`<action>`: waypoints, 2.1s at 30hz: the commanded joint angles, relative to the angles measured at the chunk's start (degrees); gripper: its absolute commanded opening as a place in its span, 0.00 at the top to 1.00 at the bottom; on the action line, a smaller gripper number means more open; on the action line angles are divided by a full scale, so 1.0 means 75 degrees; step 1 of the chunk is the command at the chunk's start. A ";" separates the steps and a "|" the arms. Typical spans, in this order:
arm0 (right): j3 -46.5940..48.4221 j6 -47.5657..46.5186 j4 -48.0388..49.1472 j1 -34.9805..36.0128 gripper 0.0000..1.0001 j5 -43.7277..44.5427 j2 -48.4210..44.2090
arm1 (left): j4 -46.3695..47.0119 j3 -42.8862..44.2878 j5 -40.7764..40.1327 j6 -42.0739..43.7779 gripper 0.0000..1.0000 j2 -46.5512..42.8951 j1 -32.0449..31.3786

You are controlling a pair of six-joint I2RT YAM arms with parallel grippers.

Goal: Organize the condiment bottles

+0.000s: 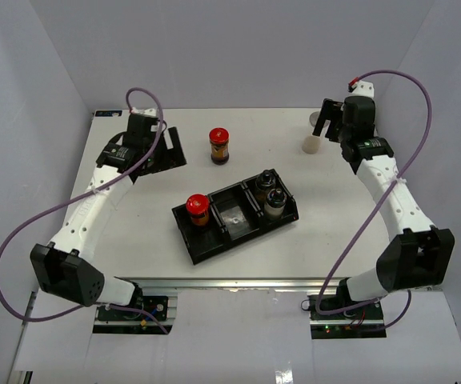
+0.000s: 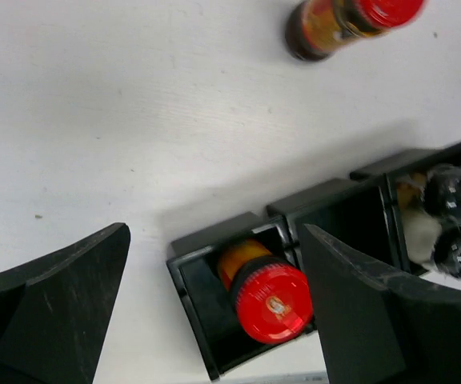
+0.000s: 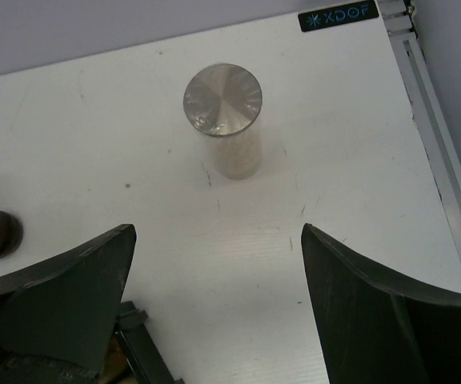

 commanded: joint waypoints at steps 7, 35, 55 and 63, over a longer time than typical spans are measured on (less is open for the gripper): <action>0.1755 -0.0720 0.0457 -0.0405 0.10 -0.0422 0.2166 | 0.0690 -0.2270 0.1851 0.0244 0.02 -0.1492 0.2200; 0.3912 -0.1109 0.0088 -0.0437 0.10 -0.0294 0.4980 | 0.1350 -0.2956 0.2324 0.0174 0.02 -0.1959 0.2230; 0.3802 -0.1929 0.0304 -0.0418 0.69 -0.0232 0.4756 | 0.1306 -0.3108 0.2214 0.0107 0.02 -0.2050 0.2230; 0.2739 -0.2290 0.0615 0.0075 0.92 0.0100 0.2346 | 0.0836 -0.2104 0.2328 -0.0031 0.02 -0.1881 0.2230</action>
